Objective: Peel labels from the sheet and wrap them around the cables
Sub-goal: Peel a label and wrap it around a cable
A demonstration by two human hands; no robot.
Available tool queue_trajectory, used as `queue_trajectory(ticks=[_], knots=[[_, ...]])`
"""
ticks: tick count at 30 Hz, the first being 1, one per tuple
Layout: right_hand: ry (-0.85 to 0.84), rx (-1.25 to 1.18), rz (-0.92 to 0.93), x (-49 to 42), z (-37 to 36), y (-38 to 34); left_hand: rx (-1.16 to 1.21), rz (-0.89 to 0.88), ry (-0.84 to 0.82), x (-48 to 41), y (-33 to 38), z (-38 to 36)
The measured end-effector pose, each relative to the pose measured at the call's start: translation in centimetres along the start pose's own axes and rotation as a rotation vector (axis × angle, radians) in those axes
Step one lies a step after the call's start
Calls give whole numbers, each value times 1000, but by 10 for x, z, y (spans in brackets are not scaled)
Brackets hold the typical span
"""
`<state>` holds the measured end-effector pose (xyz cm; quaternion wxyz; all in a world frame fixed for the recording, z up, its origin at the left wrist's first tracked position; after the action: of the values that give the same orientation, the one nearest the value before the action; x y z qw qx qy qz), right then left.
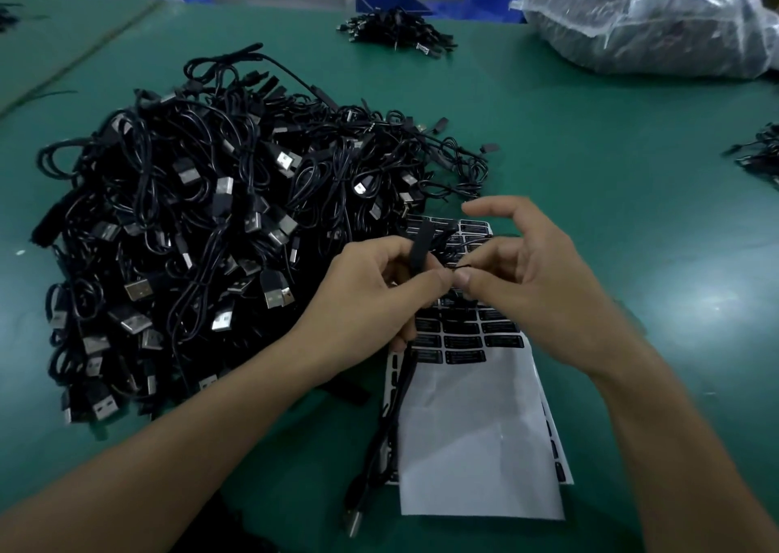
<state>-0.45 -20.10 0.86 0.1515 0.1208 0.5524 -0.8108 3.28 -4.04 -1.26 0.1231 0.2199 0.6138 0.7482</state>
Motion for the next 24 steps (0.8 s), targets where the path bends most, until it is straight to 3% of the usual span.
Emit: queue_trajectory(ticks=[5,13,18,24], knots=[[16,32,25,1,-1,1,-26,35,24,-2,-3,0],[237,-97,-60,2,7,4,147,56,60,-3,-2,4],[102,-120,-160,2,-4,7,261,88,71,-4,-2,8],[194,-173,-115,-1,-6,3,245,95,60,-5,-2,7]])
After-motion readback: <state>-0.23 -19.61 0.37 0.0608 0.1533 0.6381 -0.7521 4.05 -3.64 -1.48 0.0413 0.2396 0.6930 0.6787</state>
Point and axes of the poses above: each hand's wrist, its own x-axis away from the middle knuckle, its own z-axis out of the back of the hand, y = z × x, the point moved 5 cm from there along -x, towards the middle knuckle, and after that the axes turned 13 degrees about z, right-handed, at the moved point
